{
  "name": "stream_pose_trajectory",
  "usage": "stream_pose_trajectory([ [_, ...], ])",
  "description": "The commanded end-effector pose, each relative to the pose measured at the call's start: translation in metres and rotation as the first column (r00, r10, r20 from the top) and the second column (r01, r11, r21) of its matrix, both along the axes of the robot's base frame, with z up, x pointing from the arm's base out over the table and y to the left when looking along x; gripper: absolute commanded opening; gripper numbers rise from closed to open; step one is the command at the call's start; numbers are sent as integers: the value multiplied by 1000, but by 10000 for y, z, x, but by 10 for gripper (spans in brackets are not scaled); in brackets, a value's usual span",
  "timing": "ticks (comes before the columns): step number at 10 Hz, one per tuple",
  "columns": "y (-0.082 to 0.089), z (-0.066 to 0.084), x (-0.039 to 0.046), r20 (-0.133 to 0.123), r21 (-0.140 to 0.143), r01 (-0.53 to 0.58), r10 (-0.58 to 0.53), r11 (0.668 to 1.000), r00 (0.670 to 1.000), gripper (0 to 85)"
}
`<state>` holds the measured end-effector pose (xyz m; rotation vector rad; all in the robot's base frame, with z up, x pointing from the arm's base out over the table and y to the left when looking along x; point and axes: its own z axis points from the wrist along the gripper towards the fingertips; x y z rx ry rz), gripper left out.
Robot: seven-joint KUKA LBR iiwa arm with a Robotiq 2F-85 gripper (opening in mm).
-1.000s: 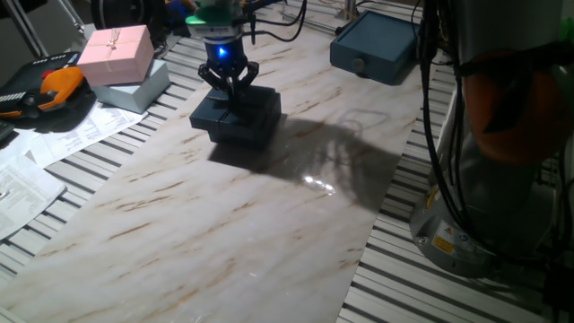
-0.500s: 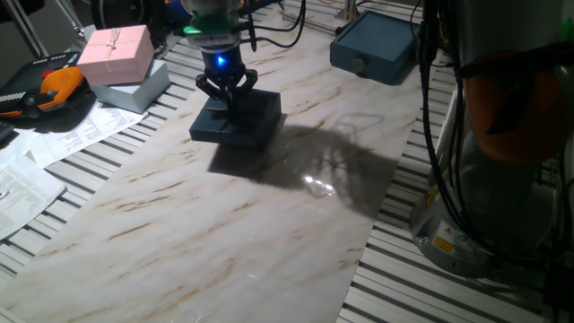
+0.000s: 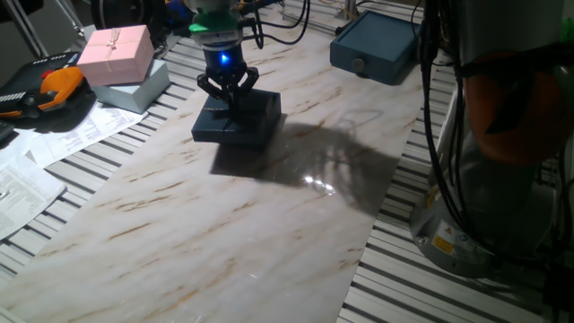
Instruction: Open a box
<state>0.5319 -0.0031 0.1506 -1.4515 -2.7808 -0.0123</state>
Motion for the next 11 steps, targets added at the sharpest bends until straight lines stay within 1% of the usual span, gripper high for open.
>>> stream_pose_trajectory([
  [1,2,-1,0,5,8,37,-37,999,999,0],
  [2,-7,7,-5,2,13,74,-74,997,997,0],
  [3,-3,9,-9,2,8,102,-102,995,995,0],
  [6,1,4,-3,10,-17,94,-94,995,996,0],
  [7,1,4,-3,12,-22,51,-51,998,999,0],
  [8,1,4,-3,8,-45,-33,33,998,999,0],
  [9,1,4,-3,11,-58,-83,84,995,996,0],
  [10,1,4,-3,23,-78,-130,133,988,991,0],
  [11,1,4,-3,36,-61,-162,165,985,986,0],
])
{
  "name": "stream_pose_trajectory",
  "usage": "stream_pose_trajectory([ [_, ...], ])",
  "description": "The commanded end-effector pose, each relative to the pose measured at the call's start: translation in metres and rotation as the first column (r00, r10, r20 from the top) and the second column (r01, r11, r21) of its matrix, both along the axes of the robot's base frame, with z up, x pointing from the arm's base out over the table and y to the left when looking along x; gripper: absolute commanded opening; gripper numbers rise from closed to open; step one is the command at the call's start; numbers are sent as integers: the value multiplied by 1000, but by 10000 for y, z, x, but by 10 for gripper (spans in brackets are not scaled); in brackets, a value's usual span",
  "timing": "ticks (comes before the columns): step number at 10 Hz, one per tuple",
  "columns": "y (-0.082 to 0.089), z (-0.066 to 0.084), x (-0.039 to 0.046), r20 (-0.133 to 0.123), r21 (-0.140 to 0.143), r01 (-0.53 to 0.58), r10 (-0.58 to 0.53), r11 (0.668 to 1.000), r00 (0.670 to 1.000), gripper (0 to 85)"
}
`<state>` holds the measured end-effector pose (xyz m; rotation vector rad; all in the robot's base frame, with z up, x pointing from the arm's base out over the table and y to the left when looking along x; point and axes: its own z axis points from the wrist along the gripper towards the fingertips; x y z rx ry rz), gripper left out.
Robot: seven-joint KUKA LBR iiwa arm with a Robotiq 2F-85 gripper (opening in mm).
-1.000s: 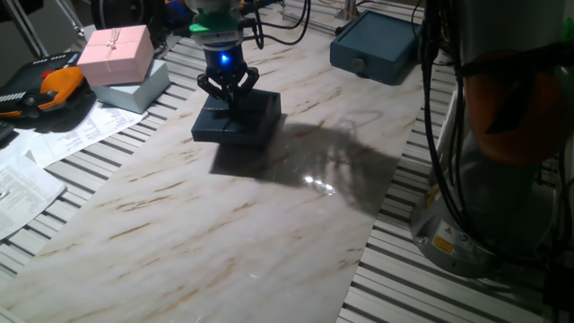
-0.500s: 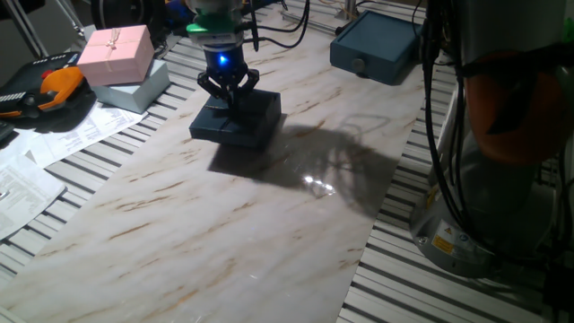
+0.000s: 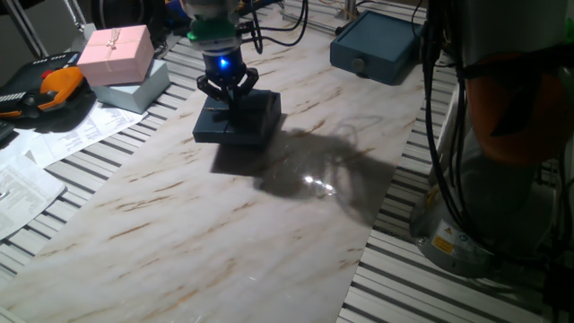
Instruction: Open a box
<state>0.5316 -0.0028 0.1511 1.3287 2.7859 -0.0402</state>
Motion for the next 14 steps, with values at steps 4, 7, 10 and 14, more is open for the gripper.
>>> stream_pose_trajectory([
  [4,-2,-1,0,10,1,-173,173,985,985,0],
  [7,-2,-1,0,13,13,-229,228,973,973,0],
  [10,117,100,89,-2,40,-231,231,972,973,0],
  [14,448,271,294,-10,34,-413,414,910,910,0],
])
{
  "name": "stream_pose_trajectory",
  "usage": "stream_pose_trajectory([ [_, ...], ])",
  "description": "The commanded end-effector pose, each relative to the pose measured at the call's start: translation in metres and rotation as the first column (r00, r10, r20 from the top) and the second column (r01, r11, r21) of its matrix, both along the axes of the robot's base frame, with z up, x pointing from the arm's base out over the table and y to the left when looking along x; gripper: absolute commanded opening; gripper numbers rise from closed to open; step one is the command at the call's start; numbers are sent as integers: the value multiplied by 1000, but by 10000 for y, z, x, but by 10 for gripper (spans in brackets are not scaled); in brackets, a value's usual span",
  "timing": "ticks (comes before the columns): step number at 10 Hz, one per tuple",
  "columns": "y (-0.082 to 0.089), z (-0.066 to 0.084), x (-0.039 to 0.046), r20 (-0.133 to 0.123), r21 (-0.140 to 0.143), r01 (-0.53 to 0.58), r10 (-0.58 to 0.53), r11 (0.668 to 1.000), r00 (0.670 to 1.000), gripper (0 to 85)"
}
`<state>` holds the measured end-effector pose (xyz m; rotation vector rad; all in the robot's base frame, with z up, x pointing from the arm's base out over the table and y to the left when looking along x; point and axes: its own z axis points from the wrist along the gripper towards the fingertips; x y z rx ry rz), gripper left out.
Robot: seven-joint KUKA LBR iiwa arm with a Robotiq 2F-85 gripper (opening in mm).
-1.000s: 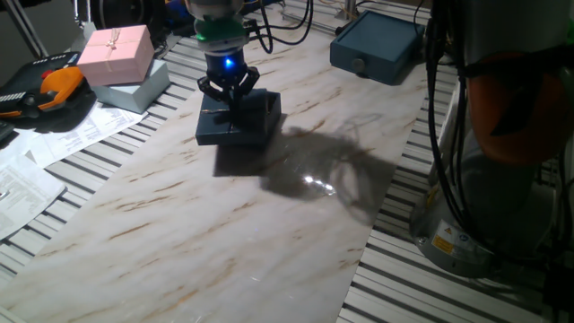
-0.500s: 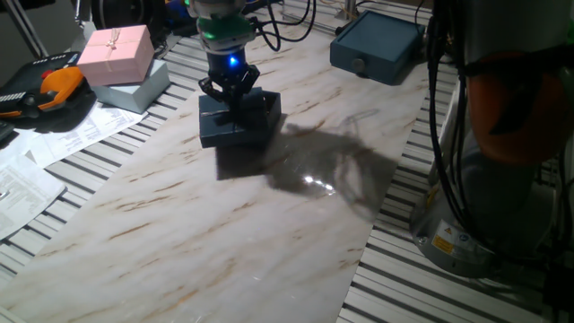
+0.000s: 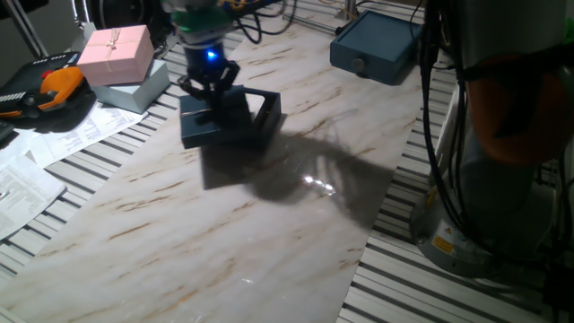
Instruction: Open a box
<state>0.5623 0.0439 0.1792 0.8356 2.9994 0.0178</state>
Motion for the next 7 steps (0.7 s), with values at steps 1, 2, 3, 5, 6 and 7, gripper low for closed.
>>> stream_pose_trajectory([
  [1,80,16,28,-1,8,-155,155,988,988,0],
  [2,201,32,63,-3,3,-217,217,976,976,0],
  [3,302,51,81,-7,-2,-257,257,966,966,0],
  [5,424,53,116,-2,-5,-329,329,944,944,0],
  [6,498,23,147,-3,-16,-379,379,925,925,0],
  [7,514,0,166,-3,-15,-430,430,903,903,0],
])
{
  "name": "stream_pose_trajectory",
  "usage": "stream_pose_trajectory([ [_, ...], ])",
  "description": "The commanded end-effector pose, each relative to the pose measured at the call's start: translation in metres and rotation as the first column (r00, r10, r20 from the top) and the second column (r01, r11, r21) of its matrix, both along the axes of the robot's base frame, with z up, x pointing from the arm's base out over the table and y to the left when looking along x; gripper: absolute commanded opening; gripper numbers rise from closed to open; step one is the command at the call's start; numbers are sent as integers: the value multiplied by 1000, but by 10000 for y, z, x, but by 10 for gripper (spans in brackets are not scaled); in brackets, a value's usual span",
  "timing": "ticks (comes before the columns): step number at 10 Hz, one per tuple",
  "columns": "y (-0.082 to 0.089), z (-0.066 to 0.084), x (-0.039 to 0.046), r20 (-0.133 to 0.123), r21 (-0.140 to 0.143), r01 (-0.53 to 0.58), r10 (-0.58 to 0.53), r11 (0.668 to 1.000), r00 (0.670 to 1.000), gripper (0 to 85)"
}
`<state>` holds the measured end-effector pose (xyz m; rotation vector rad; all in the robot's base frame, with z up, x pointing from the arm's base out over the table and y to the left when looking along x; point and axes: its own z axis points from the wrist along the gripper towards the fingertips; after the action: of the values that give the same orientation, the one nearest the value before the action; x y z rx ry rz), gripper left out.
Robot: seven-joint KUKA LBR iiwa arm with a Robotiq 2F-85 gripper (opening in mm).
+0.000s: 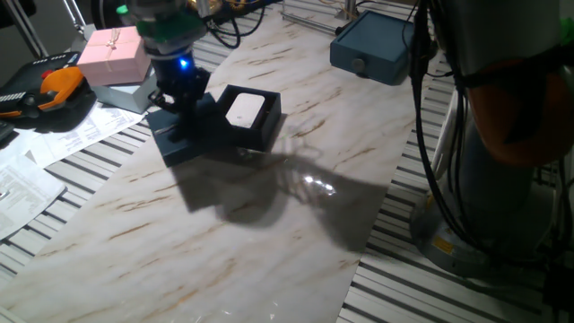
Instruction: Open a box
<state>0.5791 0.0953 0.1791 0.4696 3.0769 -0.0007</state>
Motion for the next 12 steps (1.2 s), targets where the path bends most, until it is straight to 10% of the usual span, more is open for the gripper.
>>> stream_pose_trajectory([
  [1,17,-9,13,0,5,-244,244,970,970,0],
  [8,200,-147,3,-24,-11,-528,528,849,849,0],
  [12,161,-338,-142,-12,-51,-589,589,807,808,0],
])
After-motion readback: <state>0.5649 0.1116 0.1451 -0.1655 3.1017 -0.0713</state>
